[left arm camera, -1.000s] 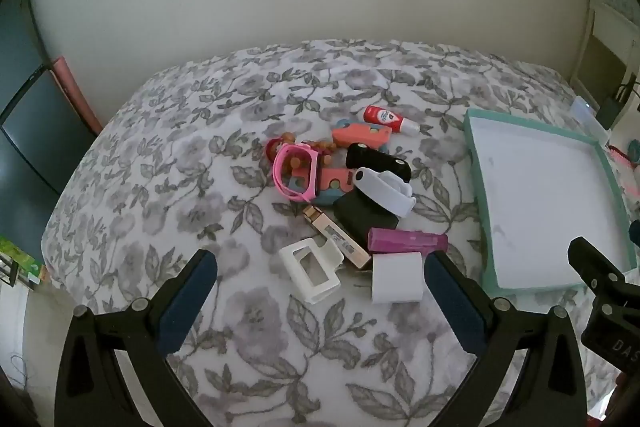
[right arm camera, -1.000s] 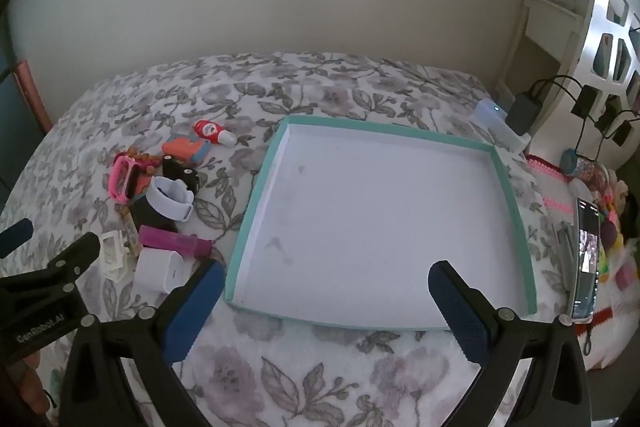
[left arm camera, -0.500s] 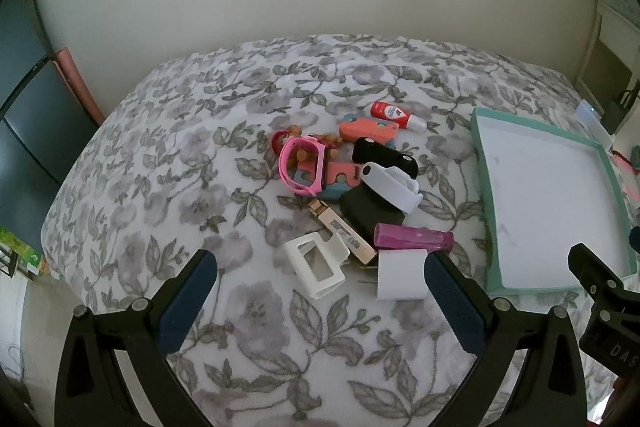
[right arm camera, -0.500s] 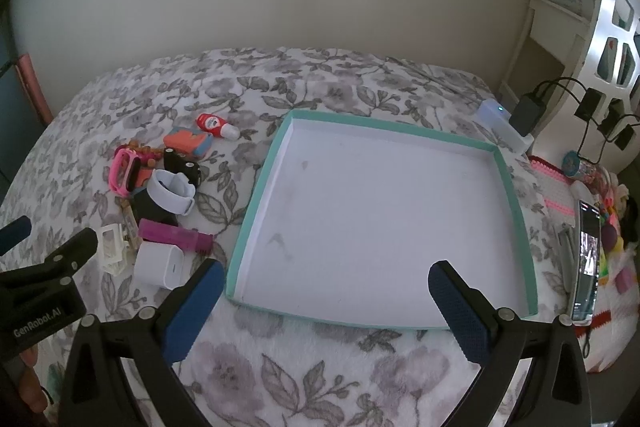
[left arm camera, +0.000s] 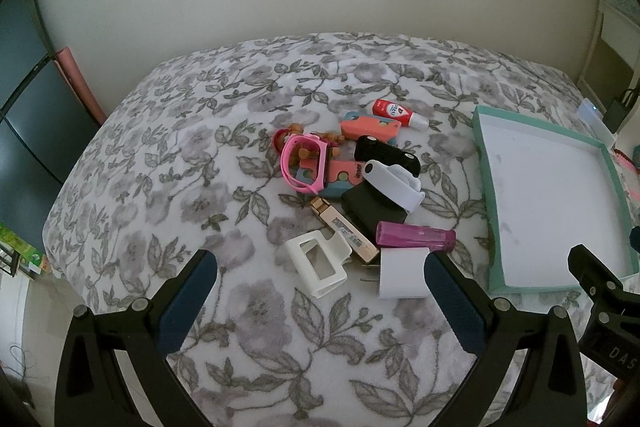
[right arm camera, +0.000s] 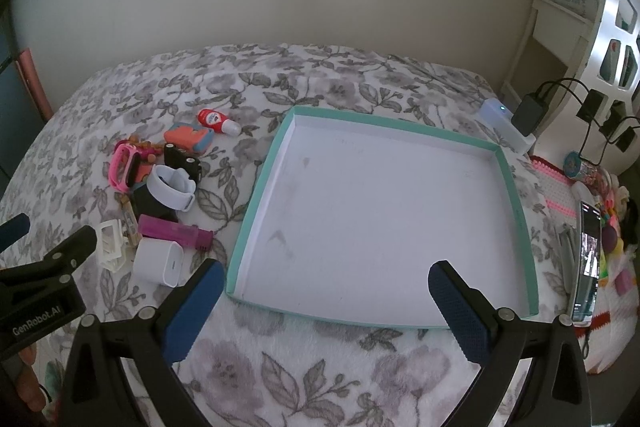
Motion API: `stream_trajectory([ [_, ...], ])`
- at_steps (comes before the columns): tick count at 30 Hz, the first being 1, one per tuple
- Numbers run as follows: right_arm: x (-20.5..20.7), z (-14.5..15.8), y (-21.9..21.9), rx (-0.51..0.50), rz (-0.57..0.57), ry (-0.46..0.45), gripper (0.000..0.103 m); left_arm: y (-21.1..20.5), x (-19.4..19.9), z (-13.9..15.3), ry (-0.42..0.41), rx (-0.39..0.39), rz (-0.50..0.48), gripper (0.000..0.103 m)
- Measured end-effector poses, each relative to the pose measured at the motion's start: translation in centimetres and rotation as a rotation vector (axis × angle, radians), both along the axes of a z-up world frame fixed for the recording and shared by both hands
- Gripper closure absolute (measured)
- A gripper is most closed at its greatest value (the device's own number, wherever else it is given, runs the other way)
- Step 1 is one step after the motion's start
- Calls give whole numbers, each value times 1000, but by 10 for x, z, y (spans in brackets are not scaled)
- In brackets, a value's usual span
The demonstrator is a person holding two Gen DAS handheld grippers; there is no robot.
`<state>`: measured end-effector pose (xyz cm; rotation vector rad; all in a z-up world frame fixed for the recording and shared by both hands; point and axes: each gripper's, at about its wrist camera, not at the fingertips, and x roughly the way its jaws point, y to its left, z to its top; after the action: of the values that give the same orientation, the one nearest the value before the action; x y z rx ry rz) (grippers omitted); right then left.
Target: Organize rigid objects
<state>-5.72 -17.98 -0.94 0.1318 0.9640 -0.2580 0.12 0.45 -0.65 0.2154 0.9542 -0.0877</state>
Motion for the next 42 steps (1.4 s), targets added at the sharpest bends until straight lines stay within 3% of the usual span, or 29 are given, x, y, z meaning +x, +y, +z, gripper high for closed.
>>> stream_trajectory([
  [42,1,-4,0,-2,1,13,0,2,-2,-5,10,-1,11,0],
])
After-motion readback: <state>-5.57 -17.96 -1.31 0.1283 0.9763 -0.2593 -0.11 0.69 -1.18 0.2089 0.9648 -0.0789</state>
